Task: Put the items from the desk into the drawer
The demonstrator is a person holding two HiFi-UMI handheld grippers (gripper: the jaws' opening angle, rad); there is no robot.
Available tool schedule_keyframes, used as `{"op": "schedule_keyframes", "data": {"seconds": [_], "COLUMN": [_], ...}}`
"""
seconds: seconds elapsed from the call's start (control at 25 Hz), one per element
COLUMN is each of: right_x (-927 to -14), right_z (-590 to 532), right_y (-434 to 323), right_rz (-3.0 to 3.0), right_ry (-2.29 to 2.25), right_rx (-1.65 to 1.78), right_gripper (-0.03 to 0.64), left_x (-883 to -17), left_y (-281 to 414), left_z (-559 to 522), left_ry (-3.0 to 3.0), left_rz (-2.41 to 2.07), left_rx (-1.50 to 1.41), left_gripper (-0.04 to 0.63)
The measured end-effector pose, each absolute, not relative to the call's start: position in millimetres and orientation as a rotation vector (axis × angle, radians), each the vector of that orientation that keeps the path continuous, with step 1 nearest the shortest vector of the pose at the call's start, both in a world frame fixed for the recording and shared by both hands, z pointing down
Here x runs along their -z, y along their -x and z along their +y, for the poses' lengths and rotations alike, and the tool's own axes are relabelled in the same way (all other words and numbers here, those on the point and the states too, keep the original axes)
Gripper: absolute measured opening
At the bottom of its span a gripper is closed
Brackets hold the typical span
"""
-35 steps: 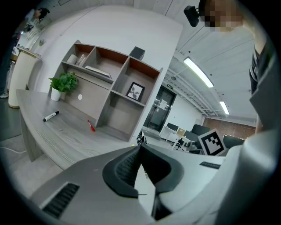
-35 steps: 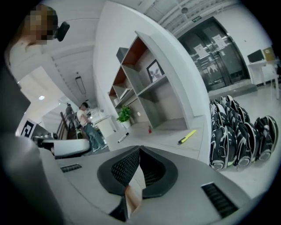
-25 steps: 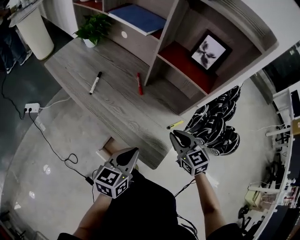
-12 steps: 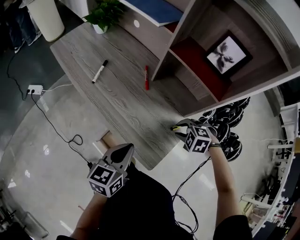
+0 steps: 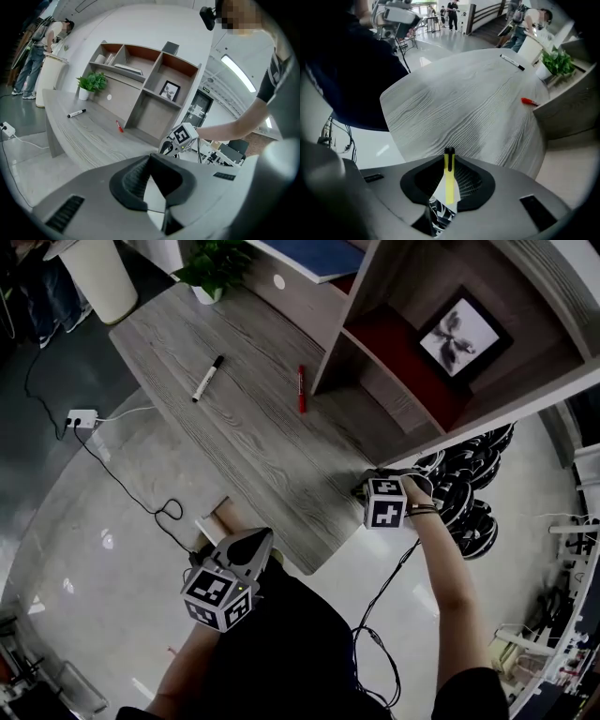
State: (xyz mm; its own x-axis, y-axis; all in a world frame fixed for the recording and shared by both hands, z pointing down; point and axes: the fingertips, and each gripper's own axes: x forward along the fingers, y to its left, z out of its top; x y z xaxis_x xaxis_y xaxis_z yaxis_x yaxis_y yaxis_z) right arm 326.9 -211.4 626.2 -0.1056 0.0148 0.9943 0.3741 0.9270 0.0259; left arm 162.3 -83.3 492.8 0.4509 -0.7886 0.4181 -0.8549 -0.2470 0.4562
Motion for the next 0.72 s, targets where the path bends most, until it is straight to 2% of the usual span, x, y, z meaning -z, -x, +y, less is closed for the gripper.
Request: {"op": "schedule_keyframes", "data": {"seconds": [0.32, 0.72], "right_x": [-626.2, -607.5], "right_z": [-218.2, -188.3], "right_y": [-328.3, -306.1], "right_rz": [-1.700, -1.762], "right_ry": [0.171, 0.053], "right_rx": [0.242, 0.087], "right_gripper": [0.078, 0.078], "left_x": [-484.4, -479.8], "left_y": [-162.2, -118.2], "left_z": [-87.5, -81.0], "left_ry": [-2.117, -2.118], "left_rz": [-1.325, -1.305], "left_rx": [-0.133, -0.132], "left_gripper": [0.023, 0.023]}}
